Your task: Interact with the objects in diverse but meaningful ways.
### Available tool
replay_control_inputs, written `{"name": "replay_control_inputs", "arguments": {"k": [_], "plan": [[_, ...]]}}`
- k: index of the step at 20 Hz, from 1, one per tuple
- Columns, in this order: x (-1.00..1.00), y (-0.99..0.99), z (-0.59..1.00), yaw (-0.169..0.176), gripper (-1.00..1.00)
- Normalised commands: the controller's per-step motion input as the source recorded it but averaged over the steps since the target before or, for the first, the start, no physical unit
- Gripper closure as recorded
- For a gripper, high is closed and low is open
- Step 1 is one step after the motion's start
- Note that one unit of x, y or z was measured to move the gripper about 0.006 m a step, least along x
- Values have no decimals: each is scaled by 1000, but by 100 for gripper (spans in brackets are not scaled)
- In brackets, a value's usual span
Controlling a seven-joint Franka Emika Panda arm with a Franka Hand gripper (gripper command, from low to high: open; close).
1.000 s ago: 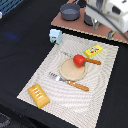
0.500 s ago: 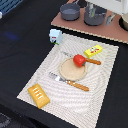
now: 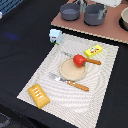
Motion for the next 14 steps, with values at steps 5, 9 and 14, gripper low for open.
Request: {"name": "replay_control_inputs", "arguments": {"k": [5,9,14], "plan": [[-914,-425,-233,17,-100],[-896,-464,-343,5,-100],[-938,-466,-337,0,-100]]}}
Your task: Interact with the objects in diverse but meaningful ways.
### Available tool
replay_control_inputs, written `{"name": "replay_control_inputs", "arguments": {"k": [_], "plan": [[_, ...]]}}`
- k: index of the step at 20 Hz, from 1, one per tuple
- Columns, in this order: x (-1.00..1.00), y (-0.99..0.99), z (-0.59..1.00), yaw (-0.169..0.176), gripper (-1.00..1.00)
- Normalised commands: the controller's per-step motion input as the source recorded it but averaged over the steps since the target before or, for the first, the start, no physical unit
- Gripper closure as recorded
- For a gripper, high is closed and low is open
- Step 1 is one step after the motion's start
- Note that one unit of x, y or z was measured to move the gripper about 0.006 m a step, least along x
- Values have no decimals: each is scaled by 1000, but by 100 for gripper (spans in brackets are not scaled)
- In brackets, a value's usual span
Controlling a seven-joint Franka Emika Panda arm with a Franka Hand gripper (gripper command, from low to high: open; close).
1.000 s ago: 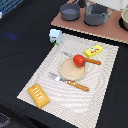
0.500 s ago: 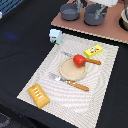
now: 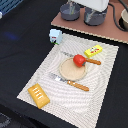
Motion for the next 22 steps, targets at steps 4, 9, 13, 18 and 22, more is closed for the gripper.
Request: {"name": "replay_control_inputs", "arguments": {"k": [4,9,13,18,22], "plan": [[-986,-468,-262,0,-100],[-999,-401,-267,0,-100],[-974,-354,-294,0,-100],[-967,-208,-313,42,-100],[-997,-71,-266,71,-100]]}}
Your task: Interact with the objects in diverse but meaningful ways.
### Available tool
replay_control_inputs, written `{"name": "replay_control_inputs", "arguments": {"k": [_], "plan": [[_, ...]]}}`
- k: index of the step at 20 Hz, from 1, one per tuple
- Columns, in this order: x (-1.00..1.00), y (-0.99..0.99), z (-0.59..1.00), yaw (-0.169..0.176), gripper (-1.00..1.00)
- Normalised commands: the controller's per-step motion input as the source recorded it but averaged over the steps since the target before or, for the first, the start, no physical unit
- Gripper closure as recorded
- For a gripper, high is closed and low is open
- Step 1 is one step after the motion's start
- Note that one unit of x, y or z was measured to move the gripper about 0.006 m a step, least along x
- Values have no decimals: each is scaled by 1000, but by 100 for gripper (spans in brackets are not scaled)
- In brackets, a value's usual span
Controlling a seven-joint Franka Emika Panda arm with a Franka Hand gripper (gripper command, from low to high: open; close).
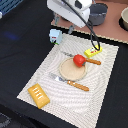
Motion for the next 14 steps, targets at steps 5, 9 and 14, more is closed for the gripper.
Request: {"name": "replay_control_inputs", "arguments": {"k": [5,9,14], "plan": [[-1000,-74,-273,65,-100],[-987,-113,-246,62,-100],[-465,-431,-19,34,-100]]}}
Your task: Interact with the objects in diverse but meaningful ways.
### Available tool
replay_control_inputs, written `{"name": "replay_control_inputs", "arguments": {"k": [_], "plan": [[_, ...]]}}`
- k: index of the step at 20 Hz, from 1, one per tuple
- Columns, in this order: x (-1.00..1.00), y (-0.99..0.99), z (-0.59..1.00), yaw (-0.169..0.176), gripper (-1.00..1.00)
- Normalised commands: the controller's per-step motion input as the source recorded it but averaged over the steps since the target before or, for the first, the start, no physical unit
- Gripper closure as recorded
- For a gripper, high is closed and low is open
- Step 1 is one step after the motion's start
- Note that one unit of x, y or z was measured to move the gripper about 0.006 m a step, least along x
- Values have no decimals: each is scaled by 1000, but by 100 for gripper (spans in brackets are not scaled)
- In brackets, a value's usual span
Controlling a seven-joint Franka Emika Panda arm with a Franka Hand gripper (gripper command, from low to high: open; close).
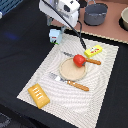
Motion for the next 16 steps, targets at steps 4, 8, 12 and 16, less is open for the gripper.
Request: {"name": "replay_control_inputs", "arguments": {"k": [4,8,12,16], "plan": [[-76,-542,0,0,-100],[-2,-591,96,0,-100],[-11,-479,34,43,-100],[-304,-201,-111,128,-100]]}}
